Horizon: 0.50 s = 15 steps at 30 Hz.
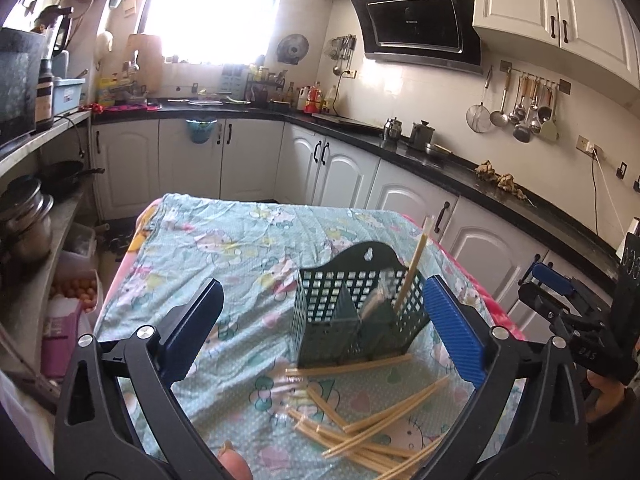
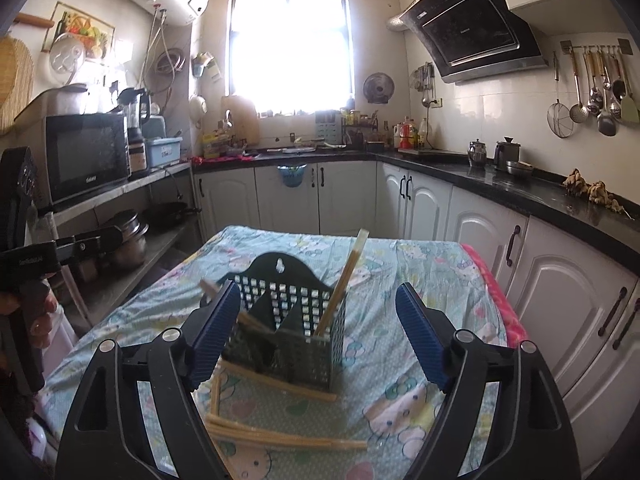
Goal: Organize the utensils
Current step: 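Pull both open tools back from the basket toward the chopstick pile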
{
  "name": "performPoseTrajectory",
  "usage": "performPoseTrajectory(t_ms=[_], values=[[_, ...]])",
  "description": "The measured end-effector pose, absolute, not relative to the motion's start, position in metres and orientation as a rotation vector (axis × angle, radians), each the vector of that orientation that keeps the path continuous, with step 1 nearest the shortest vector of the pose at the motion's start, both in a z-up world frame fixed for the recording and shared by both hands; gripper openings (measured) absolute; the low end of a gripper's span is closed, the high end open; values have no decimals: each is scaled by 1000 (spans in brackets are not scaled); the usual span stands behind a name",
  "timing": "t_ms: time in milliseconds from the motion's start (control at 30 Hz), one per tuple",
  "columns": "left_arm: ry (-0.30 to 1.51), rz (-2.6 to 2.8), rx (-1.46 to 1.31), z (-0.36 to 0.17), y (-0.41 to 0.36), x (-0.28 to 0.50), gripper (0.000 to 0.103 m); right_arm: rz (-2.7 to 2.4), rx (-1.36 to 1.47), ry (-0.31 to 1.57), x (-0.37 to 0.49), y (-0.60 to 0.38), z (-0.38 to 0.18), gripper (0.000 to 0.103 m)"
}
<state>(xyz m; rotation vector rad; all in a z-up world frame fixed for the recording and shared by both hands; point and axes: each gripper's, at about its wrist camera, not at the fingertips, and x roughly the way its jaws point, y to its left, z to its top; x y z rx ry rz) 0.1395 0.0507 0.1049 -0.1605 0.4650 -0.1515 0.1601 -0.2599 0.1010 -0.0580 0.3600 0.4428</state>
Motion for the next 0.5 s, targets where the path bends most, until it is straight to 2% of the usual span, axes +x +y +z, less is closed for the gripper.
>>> performPoseTrajectory(t_ms=[500], values=[[499, -162, -157, 76, 43, 112, 92, 445, -78, 431, 129, -262, 74, 78]])
